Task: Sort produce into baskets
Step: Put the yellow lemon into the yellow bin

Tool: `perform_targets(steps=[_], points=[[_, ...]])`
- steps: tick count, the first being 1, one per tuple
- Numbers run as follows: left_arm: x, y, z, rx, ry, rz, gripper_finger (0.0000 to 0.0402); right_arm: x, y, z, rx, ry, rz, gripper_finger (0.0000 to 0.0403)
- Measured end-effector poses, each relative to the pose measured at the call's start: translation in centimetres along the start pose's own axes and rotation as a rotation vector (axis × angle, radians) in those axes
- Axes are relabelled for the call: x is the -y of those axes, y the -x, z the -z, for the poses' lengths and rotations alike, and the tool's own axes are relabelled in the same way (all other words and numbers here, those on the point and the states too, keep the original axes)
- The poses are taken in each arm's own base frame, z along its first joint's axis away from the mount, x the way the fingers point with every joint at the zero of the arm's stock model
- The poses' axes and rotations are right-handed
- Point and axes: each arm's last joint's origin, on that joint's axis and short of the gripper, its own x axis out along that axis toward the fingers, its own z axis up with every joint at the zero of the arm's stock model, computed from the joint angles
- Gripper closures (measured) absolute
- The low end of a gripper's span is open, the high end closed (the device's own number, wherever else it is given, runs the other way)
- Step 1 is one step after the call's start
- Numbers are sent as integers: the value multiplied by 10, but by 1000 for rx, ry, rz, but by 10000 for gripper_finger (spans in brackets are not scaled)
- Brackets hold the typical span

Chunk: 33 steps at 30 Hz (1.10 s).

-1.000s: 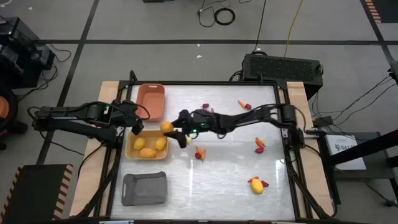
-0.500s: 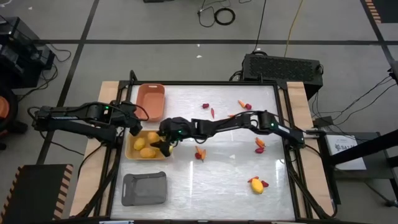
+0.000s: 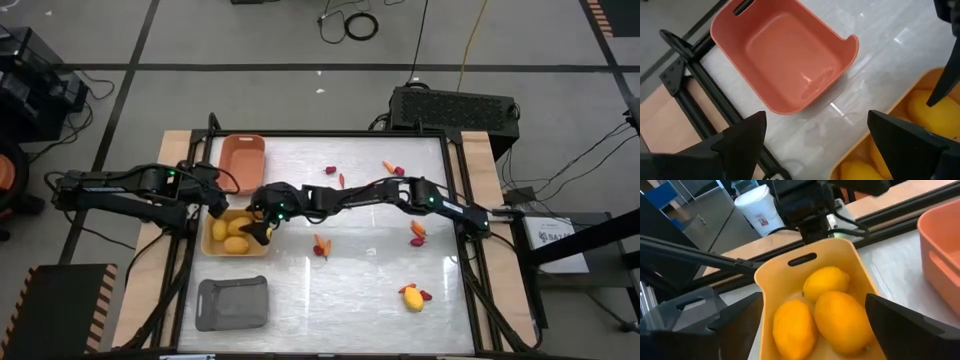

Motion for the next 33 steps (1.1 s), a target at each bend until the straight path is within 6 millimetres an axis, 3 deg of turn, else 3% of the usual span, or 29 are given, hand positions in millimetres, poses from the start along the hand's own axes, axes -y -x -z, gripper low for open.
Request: perform_targets(steps=[14,19,22,25,30,33], points=[[1,0,-3,35,20,-1,48,7,1,6,-79,-78,22,60],[1,0,-3,34,20,0,48,14,8,6,-242,-117,-145,60],[1,0,-3,34,20,1,48,26,23,5,-398,-181,-135,60],[1,0,-3,32,20,2,48,32,40,3,-524,-100,-132,60],[2,0,-3,28,4,3,48,8,77,-16,-611,44,-130,60],[2,-1,-4,46,-127,-22,48,-11,95,-34,-568,116,-108,60]])
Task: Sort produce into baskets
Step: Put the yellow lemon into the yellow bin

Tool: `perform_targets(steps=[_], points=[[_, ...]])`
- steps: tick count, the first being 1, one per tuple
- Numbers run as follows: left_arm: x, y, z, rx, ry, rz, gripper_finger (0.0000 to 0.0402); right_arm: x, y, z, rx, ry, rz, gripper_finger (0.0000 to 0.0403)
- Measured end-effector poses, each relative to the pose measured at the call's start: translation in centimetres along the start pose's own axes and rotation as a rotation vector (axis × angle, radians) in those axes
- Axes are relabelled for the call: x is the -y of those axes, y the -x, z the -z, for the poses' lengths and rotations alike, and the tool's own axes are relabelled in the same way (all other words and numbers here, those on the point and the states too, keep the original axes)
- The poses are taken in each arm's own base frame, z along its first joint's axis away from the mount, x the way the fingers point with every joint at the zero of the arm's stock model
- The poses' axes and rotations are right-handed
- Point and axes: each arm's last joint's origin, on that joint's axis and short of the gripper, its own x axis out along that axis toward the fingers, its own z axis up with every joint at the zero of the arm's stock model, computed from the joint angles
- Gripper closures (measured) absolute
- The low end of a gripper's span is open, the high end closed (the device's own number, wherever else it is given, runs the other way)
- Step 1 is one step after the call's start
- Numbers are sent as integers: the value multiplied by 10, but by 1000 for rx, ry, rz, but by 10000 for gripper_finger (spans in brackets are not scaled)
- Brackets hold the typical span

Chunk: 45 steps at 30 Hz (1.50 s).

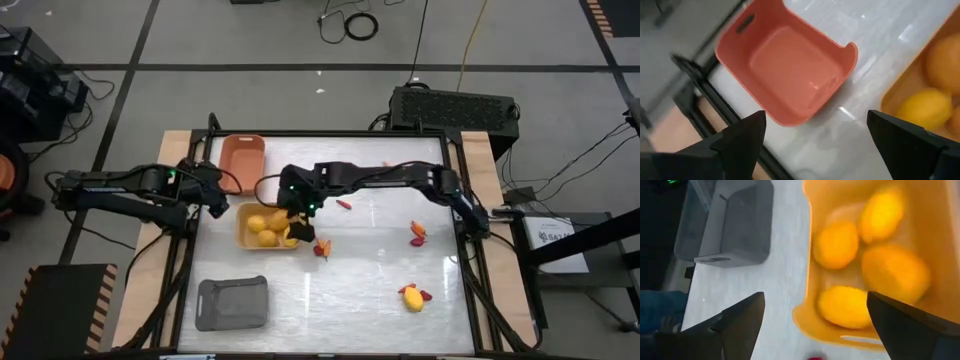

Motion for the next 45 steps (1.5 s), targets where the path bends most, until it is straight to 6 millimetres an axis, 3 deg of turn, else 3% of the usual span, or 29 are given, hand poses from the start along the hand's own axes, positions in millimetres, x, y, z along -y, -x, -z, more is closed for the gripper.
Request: perform_targets(steps=[5,10,18,25,29,35,40,45], points=[[0,0,0,9,-159,-16,48,-37,36,-10,75,58,16,60],[1,0,-3,36,-175,-15,48,-66,60,8,-75,19,16,60],[9,2,-18,158,352,98,48,-117,71,57,-461,-76,165,60],[20,4,-38,287,449,222,48,-164,56,96,-623,-191,270,60],[32,2,-49,314,344,332,48,-170,54,130,-709,-390,329,60],[51,-12,-62,300,218,359,48,-155,47,179,-696,-763,412,60],[61,-29,-65,238,195,314,48,-161,45,221,-708,-891,425,60],[65,-39,-69,208,263,296,48,-171,41,245,-686,-980,438,60]])
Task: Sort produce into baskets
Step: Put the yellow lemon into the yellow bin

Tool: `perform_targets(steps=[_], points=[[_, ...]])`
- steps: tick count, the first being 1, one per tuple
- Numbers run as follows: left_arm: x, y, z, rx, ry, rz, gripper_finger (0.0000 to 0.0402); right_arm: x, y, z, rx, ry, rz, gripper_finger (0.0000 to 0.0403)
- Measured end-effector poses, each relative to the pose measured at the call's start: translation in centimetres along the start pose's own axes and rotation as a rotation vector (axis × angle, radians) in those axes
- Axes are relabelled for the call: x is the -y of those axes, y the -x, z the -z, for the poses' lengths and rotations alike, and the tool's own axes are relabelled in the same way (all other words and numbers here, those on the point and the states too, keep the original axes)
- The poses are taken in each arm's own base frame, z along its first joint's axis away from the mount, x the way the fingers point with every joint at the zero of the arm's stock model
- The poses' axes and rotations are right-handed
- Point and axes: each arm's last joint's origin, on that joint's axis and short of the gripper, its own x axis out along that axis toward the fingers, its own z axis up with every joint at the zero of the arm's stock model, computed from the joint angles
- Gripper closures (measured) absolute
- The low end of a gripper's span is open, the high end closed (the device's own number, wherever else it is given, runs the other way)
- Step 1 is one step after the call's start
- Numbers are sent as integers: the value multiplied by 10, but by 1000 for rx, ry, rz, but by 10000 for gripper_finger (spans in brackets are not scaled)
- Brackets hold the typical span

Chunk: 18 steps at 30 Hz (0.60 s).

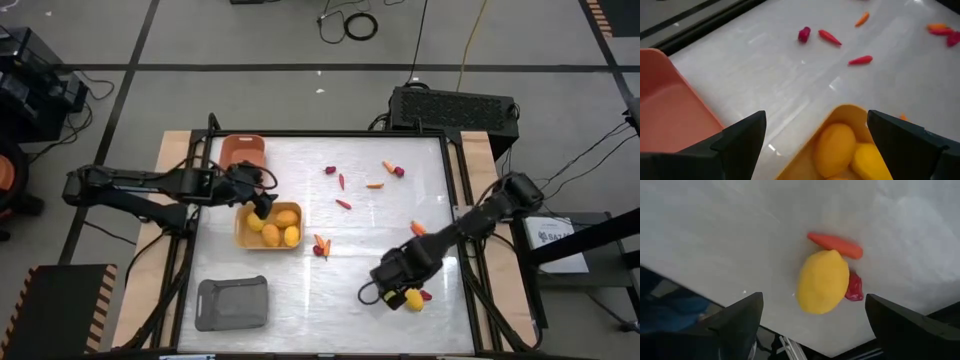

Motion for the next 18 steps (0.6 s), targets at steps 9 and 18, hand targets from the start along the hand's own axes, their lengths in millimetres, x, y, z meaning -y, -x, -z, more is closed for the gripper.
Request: perform_targets(steps=[9,18], points=[[-1,-11,-3,-3,19,-22,48,9,-33,11,-3,-39,13,64],[-1,-11,-3,-7,22,-13,48,10,-41,10,12,-16,-17,80]])
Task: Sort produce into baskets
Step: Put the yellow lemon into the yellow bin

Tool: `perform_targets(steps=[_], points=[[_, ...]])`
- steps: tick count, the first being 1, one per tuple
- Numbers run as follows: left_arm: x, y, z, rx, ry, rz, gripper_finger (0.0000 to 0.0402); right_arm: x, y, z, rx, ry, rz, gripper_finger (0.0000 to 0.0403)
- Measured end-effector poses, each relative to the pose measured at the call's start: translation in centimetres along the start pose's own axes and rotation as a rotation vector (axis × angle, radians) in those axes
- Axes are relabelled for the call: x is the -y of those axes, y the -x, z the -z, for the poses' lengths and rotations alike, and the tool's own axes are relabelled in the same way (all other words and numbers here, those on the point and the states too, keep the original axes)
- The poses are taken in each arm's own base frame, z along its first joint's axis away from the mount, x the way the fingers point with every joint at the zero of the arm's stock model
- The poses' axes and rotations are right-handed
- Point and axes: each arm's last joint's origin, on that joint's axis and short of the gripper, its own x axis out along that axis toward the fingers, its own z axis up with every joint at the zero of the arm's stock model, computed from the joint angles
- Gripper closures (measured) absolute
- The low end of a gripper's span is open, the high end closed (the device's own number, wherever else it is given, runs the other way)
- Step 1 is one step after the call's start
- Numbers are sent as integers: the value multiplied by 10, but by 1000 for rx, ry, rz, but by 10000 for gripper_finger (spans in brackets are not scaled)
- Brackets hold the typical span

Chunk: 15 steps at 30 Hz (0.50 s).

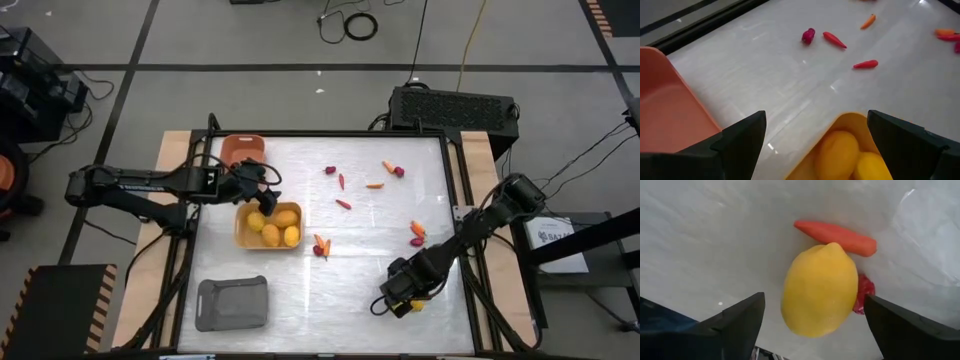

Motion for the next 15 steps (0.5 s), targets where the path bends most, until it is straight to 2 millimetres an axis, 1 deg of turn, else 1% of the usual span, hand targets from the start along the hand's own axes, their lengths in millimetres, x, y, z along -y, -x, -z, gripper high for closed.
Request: perform_targets(steps=[3,11,13,15], points=[[0,0,0,0,0,0,48,0,0,0,1,5,0,114],[0,0,0,0,-7,0,48,0,0,-1,0,9,0,233],[0,0,0,-2,-8,1,48,-1,2,0,-1,9,-1,250],[0,0,0,-15,-23,19,48,-4,7,0,0,15,-21,257]])
